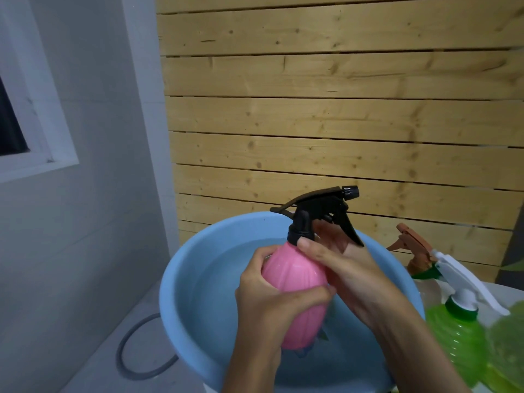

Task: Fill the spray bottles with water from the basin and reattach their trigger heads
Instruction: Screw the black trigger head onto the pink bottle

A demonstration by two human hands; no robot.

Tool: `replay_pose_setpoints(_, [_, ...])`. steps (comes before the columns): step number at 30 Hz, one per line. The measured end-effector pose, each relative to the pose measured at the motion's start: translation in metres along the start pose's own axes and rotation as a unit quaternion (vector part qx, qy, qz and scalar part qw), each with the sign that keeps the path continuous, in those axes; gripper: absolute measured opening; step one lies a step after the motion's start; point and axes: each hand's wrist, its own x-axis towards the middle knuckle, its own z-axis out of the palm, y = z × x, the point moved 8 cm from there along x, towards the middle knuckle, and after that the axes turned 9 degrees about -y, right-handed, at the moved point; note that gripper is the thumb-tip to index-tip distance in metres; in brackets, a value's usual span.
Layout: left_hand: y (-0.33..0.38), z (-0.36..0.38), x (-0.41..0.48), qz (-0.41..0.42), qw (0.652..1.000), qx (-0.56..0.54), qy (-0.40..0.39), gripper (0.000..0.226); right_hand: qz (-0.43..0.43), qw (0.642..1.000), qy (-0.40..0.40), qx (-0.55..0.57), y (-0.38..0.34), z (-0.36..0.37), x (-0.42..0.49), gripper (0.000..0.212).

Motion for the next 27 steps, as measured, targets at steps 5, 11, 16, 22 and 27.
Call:
replay_pose_setpoints(5, [-0.001, 0.003, -0.001, -0.003, 1.000, -0.013, -0.011, 0.068, 0.042, 0.997, 0.011, 0.071, 0.014, -0.009, 0.003, 0.068])
replay_pose_setpoints(11, [-0.001, 0.001, -0.001, -0.006, 1.000, -0.012, -0.008, 0.068, 0.046, 0.995, -0.040, 0.081, 0.013, -0.003, 0.002, 0.076])
replay_pose_setpoints(16, [-0.001, 0.001, -0.002, -0.005, 1.000, -0.012, -0.011, 0.066, 0.036, 0.999, -0.010, -0.002, 0.012, -0.007, 0.003, 0.081])
replay_pose_setpoints(22, [0.000, -0.001, -0.002, -0.008, 1.000, -0.025, 0.005, 0.067, -0.019, 0.998, -0.006, -0.064, 0.002, -0.002, 0.000, 0.036])
replay_pose_setpoints(27, [-0.001, 0.000, -0.002, -0.012, 0.999, -0.044, 0.002, 0.068, -0.016, 0.998, -0.041, -0.048, 0.001, 0.004, -0.003, 0.035])
